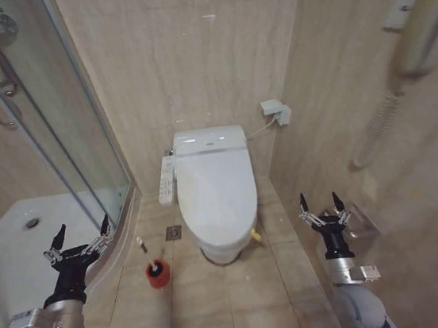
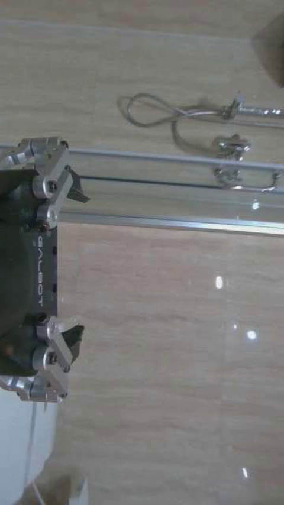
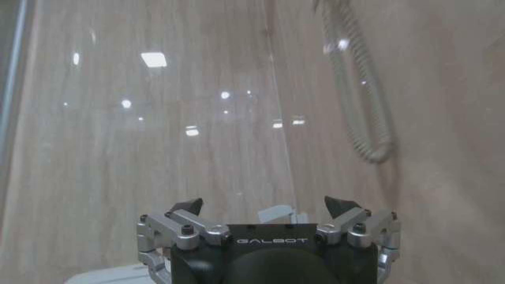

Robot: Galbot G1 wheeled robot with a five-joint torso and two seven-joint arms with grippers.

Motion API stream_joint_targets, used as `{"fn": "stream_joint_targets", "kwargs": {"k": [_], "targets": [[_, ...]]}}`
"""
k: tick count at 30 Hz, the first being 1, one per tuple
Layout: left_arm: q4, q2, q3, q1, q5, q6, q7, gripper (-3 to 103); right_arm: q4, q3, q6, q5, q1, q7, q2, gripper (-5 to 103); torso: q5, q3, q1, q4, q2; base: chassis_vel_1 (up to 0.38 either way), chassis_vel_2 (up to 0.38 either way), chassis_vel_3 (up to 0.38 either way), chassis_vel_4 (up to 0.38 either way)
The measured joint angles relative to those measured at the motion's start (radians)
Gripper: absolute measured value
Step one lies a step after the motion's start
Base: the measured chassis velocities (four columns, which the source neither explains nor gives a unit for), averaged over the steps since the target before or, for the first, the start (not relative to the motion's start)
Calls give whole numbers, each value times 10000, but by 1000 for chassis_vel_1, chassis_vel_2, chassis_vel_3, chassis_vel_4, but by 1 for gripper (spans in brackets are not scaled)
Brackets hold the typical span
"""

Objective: Open the toilet lid, clean the toilet bowl with a toilet brush, close the toilet lid, and flush.

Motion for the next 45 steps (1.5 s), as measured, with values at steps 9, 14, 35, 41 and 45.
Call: {"fn": "stream_joint_targets", "kwargs": {"k": [9, 14, 35, 41, 45], "targets": [[141, -31, 155, -123, 24, 9, 11, 100, -77, -5, 78, 39, 45, -18, -20, 100, -4, 4, 7, -4, -3, 90, -109, -97, 104], [285, -94, 332, -280, 66, 21, 14, 100, -226, -16, 76, 49, 162, -17, -65, 100, -4, 8, 19, 1, -8, -72, 49, 79, -53], [351, -209, 329, -198, 35, -308, 82, 100, -353, -52, 109, 56, 185, -35, -5, 100, -7, 3, 7, -4, -4, 4, 0, -5, 2], [281, -209, 305, -140, 17, -341, 116, 100, -325, -41, 118, 54, 160, -42, -12, 100, -7, 3, 7, -3, -4, 0, 0, 0, 0], [264, -207, 291, -94, 2, -404, 142, 100, -297, -17, 142, 54, 115, -49, -19, 100, -7, 3, 8, -3, -4, 0, 0, 0, 0]]}}
